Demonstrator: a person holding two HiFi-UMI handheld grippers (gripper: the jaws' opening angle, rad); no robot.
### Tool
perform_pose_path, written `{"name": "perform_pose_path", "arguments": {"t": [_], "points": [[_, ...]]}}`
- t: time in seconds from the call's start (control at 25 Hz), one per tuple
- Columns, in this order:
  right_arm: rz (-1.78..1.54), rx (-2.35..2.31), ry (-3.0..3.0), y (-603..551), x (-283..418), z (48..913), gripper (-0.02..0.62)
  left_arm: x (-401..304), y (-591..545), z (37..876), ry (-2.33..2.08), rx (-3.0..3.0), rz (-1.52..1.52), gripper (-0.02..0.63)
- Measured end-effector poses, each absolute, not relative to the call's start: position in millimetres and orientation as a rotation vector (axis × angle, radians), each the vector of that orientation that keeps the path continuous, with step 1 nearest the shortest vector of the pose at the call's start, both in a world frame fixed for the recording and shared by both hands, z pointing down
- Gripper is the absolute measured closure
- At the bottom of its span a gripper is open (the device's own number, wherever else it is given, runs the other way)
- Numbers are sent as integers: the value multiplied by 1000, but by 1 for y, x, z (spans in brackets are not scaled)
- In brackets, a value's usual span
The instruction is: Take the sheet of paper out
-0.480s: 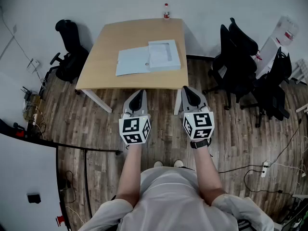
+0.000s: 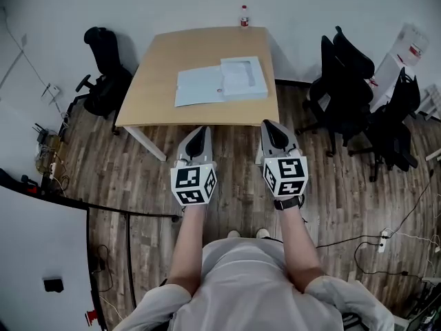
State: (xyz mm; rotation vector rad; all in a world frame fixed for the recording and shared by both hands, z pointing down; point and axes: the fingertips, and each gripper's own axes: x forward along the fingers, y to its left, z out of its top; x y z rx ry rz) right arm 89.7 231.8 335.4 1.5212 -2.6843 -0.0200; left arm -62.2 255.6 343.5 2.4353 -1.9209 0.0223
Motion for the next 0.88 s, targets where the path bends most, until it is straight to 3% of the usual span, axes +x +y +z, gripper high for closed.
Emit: {"name": "perform_pose_path", "arguments": {"t": [0.48,0.88], "points": [[16,1454,-2636,260,24,363,583,-111,282,357,-1855,2439,-75,598],[-37,1516,-2637,246,16,344,583,-99,268,354,-1756,2505,-58,597]]}}
